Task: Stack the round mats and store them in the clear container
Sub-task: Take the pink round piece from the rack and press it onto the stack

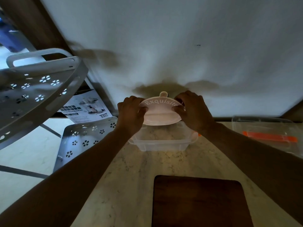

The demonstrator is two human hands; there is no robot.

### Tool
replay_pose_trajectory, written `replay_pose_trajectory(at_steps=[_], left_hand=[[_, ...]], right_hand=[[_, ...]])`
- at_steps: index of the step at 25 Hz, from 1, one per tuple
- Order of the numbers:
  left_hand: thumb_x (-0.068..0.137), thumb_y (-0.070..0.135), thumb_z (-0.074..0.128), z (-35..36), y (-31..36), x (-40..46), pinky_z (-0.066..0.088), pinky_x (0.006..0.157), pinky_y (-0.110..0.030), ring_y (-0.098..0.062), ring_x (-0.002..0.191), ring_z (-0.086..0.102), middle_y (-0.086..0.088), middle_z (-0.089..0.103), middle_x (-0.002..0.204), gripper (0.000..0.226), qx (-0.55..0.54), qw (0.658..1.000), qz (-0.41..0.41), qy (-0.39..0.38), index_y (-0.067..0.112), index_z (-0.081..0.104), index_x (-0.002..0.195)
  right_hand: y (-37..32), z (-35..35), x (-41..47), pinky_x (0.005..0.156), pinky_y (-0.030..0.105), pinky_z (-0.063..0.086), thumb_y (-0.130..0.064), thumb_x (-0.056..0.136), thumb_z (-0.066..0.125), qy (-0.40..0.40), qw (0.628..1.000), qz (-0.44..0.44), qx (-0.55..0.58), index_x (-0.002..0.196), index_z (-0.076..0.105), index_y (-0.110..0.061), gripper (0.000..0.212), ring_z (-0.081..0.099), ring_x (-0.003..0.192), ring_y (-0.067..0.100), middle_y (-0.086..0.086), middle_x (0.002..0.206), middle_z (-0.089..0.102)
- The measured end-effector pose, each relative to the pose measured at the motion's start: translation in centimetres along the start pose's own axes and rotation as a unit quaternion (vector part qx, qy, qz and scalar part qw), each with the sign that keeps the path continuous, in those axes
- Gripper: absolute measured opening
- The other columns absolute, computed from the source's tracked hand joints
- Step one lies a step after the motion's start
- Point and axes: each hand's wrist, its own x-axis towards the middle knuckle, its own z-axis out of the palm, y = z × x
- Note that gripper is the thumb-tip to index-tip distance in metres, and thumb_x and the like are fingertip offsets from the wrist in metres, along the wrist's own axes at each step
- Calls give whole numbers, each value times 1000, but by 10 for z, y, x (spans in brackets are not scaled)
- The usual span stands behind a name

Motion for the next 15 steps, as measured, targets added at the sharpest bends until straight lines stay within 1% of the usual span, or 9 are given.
replay_pose_trajectory(at_steps=[3, 5, 8, 10, 12, 13, 14, 15], left_hand=[[91, 24, 61, 0, 1, -4, 30, 87, -41, -28, 99, 55, -7, 67, 100, 16, 20, 999, -24, -20, 16, 67, 105], [91, 25, 61, 1, 2, -1, 27, 85, -39, -26, 101, 55, -5, 69, 101, 17, 21, 999, -40, -23, 18, 68, 104], [90, 26, 62, -1, 2, 2, 22, 85, -33, -23, 101, 55, -2, 69, 103, 15, -19, 999, -51, -8, 21, 68, 103], [90, 25, 63, 0, 2, 0, 28, 90, -35, -22, 100, 57, -2, 68, 103, 15, -42, 998, -50, -17, 21, 68, 103], [89, 23, 64, 0, 4, -1, 40, 97, -46, -21, 98, 60, -2, 68, 103, 15, -79, 994, -70, -36, 20, 68, 103], [88, 22, 65, -1, 4, 0, 43, 96, -51, -20, 96, 60, -1, 68, 103, 15, -99, 991, -81, -36, 20, 68, 103], [88, 21, 66, -3, 3, 1, 45, 95, -52, -19, 95, 60, -1, 67, 103, 14, -116, 989, -91, -30, 21, 68, 101], [87, 21, 67, -5, 2, 0, 46, 93, -51, -18, 94, 60, 0, 67, 101, 13, -133, 986, -97, -21, 22, 68, 100]], right_hand=[[-6, 8, -1, 83, 40, 43, -29, 88, 66, -22, 999, 24, -20, 105, 62, -14, 23, 57, 95, 28, 9, 102, 64], [-8, 10, 1, 84, 44, 45, -27, 88, 67, -25, 999, 34, -13, 106, 63, -12, 24, 57, 96, 30, 11, 103, 63], [-7, 5, 1, 82, 46, 48, -30, 86, 69, -2, 999, 38, 8, 102, 65, -15, 22, 58, 92, 28, 9, 99, 65], [-7, 5, 0, 82, 44, 47, -32, 86, 68, -5, 999, 42, -9, 103, 65, -17, 22, 57, 91, 28, 8, 98, 66], [-8, 6, -1, 80, 41, 46, -31, 87, 67, -16, 999, 44, -22, 103, 65, -16, 22, 58, 90, 28, 8, 98, 65], [-10, 7, 0, 78, 37, 45, -30, 87, 67, -11, 999, 43, -8, 102, 65, -16, 21, 58, 88, 26, 7, 97, 64], [-11, 6, 1, 74, 33, 44, -28, 87, 68, -2, 999, 42, 14, 101, 65, -16, 20, 58, 84, 23, 6, 96, 63], [-12, 5, 0, 71, 29, 41, -28, 87, 68, 11, 999, 40, 36, 101, 66, -16, 19, 56, 81, 20, 5, 95, 61]])
